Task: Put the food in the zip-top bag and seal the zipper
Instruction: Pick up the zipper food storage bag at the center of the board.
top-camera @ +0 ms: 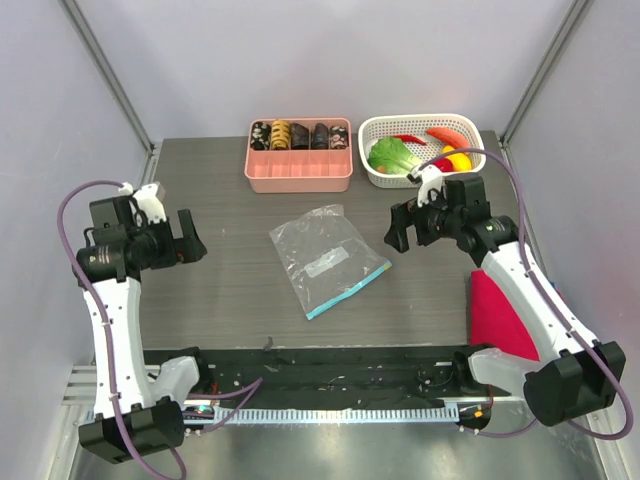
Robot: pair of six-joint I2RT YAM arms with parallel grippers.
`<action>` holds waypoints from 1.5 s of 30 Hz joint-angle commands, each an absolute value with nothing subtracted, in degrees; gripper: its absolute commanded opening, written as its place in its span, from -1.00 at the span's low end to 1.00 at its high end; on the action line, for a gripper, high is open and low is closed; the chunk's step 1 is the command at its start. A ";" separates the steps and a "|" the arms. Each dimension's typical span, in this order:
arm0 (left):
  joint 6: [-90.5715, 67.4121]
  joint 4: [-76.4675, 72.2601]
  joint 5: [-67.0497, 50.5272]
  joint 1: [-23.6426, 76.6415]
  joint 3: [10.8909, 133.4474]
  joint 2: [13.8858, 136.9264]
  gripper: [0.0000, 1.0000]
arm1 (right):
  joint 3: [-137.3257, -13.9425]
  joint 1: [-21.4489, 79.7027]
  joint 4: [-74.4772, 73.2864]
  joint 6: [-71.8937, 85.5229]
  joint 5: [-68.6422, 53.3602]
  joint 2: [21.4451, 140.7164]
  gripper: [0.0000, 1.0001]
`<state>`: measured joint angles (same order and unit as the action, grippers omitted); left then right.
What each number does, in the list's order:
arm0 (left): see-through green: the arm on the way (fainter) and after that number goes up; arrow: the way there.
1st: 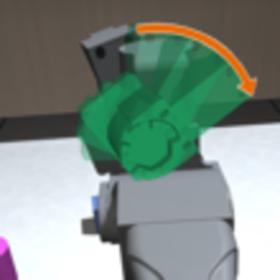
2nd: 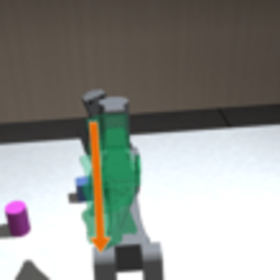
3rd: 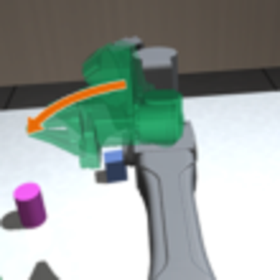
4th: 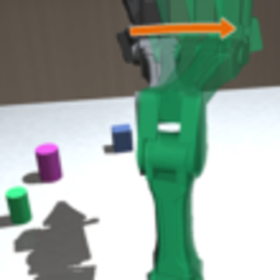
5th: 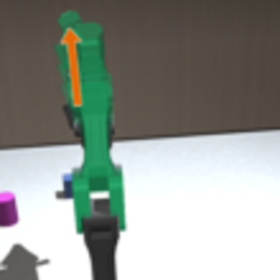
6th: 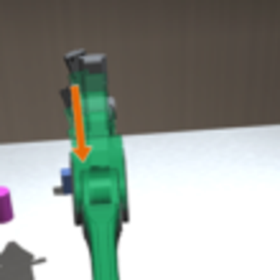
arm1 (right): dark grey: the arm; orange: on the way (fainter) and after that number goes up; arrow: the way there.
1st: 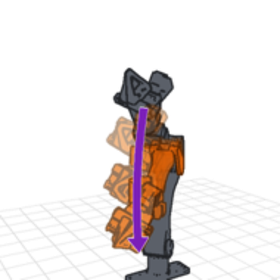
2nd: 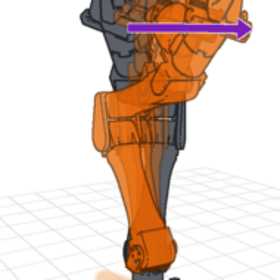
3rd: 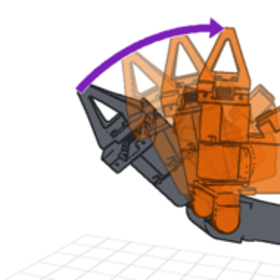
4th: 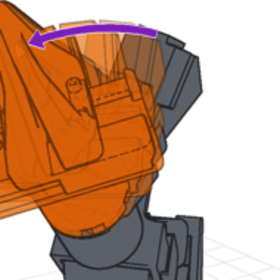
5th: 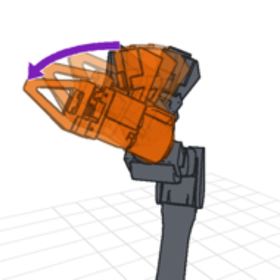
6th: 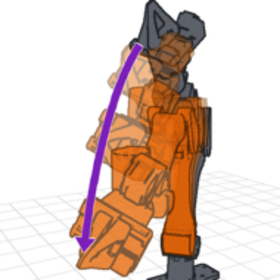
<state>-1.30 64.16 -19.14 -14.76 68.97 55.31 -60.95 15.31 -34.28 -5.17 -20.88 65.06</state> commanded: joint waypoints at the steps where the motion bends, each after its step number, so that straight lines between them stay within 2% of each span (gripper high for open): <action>1: -2.73 57.66 -20.39 -15.12 70.93 53.44 1.00 | -60.65 15.21 -34.98 -5.36 -22.23 66.62 0.99; 5: -1.94 55.72 -15.48 -15.03 72.07 52.82 0.99 | -58.19 15.29 -33.23 -1.59 -21.09 68.64 0.98; 13: 3.69 53.53 -27.67 -15.12 69.96 49.14 0.99 | -54.40 15.12 -29.00 4.48 -25.13 75.13 0.96; 18: 5.10 51.59 -36.02 -15.03 68.20 46.15 1.00 | -53.97 11.52 -27.86 5.71 -36.38 80.41 0.95; 24: 5.89 50.19 -41.30 -15.03 67.68 45.53 1.00 | -53.17 6.16 -25.32 4.32 -42.97 87.53 0.93; 29: 4.84 47.04 -46.14 -15.03 65.83 46.14 1.00 | -55.28 5.27 -23.65 0.62 -44.73 95.17 0.86; 37: 4.22 45.79 -47.55 -14.94 64.43 49.92 1.00 | -54.32 5.36 -17.32 5.09 -47.98 102.30 0.76; 43: 3.25 43.77 -47.55 -13.54 63.81 52.29 0.99 | -52.21 5.36 -10.12 11.86 -53.43 104.59 0.52; 45: 3.25 43.68 -46.76 -12.14 64.07 53.26 1.00 | -51.24 5.45 -8.00 13.88 -54.22 104.68 0.31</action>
<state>3.86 47.24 -45.71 -14.04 63.77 52.27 -53.06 5.23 -14.37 9.39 -52.21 103.70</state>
